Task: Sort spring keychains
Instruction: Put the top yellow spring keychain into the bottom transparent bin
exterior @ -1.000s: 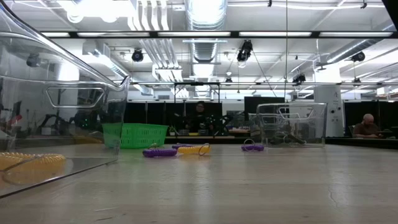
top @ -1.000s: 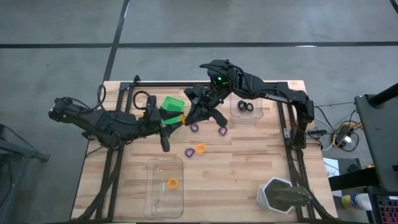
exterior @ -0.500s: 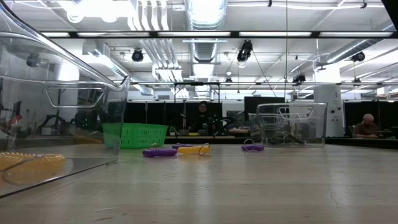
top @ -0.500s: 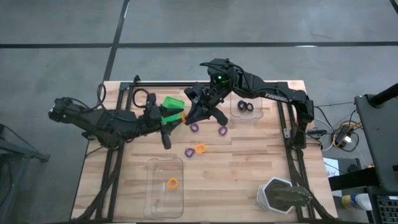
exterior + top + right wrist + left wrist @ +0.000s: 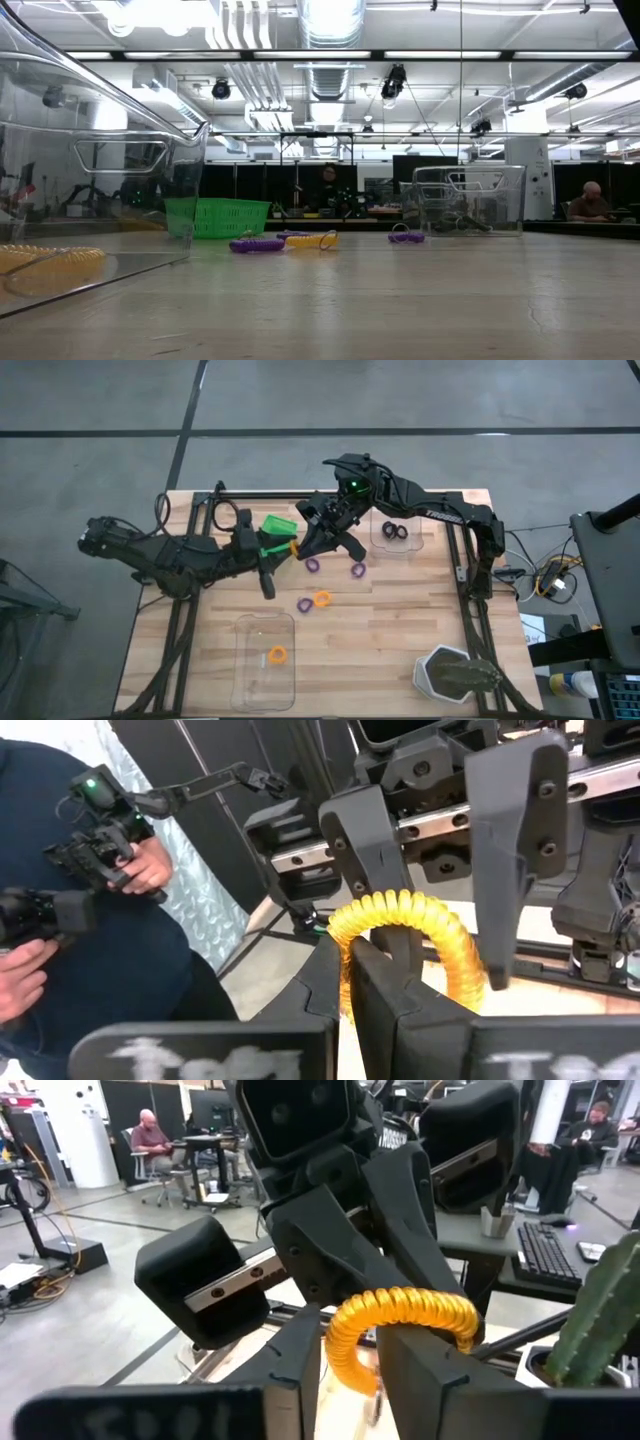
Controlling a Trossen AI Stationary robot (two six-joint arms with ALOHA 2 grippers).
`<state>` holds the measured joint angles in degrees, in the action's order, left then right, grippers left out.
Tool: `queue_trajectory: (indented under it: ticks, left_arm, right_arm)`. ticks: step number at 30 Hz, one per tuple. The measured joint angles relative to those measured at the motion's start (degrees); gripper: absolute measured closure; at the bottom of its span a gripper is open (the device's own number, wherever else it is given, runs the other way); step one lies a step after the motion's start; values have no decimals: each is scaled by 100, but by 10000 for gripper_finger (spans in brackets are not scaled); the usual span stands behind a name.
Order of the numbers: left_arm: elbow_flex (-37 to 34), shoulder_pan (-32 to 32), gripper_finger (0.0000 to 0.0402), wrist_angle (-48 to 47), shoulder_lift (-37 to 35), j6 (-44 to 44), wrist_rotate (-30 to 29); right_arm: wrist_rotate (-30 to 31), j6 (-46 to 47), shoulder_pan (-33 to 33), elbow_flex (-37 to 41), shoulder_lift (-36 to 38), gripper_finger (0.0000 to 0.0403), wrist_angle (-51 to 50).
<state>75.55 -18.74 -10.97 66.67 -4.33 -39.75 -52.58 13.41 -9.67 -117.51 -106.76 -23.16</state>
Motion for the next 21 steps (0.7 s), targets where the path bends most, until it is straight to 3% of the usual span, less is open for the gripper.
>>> queue_trajectory:
  ticks: [7, 12, 21]
  left_arm:
    - [0, 0, 387, -8, 0, -87, -2]
    - [0, 2, 392, -31, -10, -199, -54]
    - [0, 2, 397, -501, -228, -312, -66]
  right_arm:
    - [31, 22, 0, 0, 0, 394, 9]
    - [524, 214, 4, 0, 0, 385, 9]
    - [790, 362, -4, -15, 11, 276, -45]
